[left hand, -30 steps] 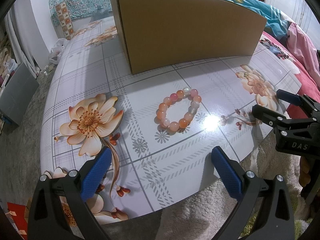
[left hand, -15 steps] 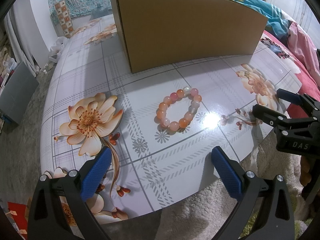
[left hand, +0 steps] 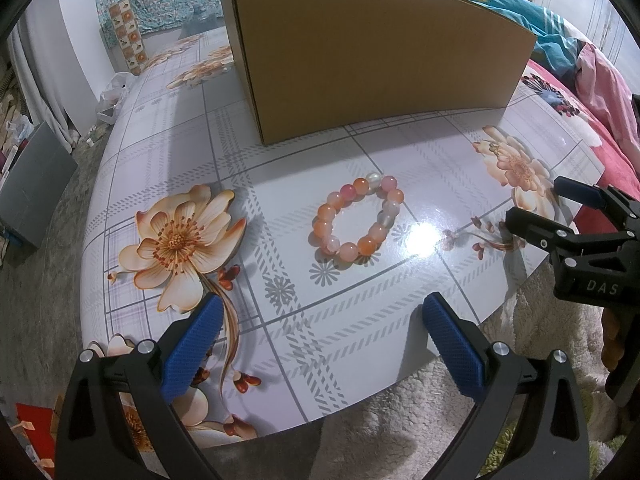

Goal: Organize jewelry

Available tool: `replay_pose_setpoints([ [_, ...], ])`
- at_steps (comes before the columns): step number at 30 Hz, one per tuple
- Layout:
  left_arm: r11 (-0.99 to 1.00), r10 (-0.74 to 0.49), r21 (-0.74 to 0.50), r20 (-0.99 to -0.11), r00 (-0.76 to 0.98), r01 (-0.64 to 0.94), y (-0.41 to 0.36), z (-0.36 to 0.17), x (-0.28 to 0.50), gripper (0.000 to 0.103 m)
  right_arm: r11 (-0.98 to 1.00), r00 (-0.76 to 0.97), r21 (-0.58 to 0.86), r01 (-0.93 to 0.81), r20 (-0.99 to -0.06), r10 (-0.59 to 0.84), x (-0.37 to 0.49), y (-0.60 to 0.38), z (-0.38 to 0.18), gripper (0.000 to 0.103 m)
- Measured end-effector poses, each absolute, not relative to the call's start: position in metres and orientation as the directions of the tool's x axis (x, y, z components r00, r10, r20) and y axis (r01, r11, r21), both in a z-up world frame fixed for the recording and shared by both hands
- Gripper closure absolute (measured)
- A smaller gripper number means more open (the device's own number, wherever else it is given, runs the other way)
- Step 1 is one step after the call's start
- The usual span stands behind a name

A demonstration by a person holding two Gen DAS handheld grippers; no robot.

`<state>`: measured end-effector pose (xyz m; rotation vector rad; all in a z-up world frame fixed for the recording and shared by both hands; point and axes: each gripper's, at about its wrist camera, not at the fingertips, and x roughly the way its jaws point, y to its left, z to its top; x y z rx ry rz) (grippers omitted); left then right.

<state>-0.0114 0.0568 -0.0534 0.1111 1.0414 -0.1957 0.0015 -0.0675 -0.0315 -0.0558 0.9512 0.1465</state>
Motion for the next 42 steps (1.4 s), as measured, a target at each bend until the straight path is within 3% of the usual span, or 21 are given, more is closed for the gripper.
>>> replay_pose_setpoints([
  [42,0.980,-0.089,0.005,-0.884,0.458,0.199,0.055,-0.053,-0.005,0.004,0.988,0.516,0.006,-0.153,-0.852,0.085,-0.009,-0.070,-0.030,0.008],
])
